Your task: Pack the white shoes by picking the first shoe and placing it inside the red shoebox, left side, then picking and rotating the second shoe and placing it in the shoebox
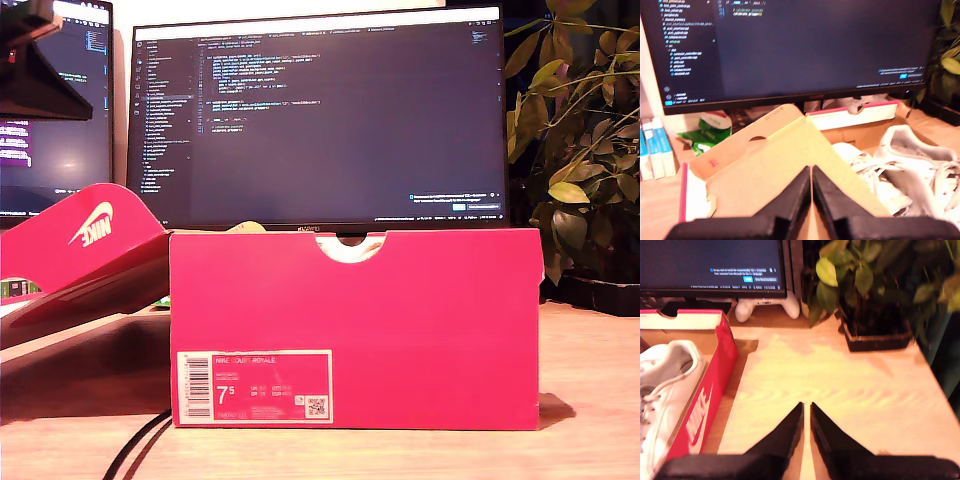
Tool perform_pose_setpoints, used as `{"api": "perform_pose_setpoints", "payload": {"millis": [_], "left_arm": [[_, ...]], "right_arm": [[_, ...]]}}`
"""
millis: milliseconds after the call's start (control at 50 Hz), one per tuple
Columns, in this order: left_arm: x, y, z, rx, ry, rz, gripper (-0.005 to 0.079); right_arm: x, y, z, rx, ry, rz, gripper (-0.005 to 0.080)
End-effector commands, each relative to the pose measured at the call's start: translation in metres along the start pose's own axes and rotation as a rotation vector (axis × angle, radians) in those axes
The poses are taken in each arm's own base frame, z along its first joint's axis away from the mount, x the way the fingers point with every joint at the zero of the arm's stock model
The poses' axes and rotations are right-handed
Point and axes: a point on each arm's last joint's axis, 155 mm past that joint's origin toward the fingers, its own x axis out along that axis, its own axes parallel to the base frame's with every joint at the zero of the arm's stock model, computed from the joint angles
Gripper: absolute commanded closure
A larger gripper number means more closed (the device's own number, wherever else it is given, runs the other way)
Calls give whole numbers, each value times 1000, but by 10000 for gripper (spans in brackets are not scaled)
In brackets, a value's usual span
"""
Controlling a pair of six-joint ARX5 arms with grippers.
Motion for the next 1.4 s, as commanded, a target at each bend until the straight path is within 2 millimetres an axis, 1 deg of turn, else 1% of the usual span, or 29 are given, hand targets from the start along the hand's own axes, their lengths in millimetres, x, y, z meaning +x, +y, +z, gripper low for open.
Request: {"api": "perform_pose_setpoints", "payload": {"millis": [0, 80, 220, 280, 400, 540, 700, 900, 1040, 1380], "left_arm": [[0, 0, -11, -21, 18, -4, 761], [0, 0, -11, -20, 18, -7, 761], [0, -2, -10, -21, 16, -14, 761], [0, -2, -9, -20, 12, -14, 761], [0, -2, -6, -22, 0, -16, 761], [0, -3, -6, -38, -2, -19, 761], [0, -3, -8, -48, 8, -17, 761], [0, -2, -15, -51, 34, -14, 761], [-1, 0, -27, -56, 83, -6, 761], [-8, 2, -70, -81, 254, 13, 761]], "right_arm": [[4, 2, -16, 2, 24, 9, 765], [4, -1, -25, 3, 33, -3, 765], [5, -12, -54, 41, 128, -67, 765], [6, -17, -61, 83, 142, -94, 765], [9, -17, -69, 121, 158, -98, 765], [10, -12, -66, 123, 148, -71, 765], [11, 0, -64, 136, 141, -6, 765], [11, 0, -63, 136, 140, -6, 765], [10, 0, -65, 136, 148, -6, 765], [10, 0, -65, 136, 148, -6, 765]]}}
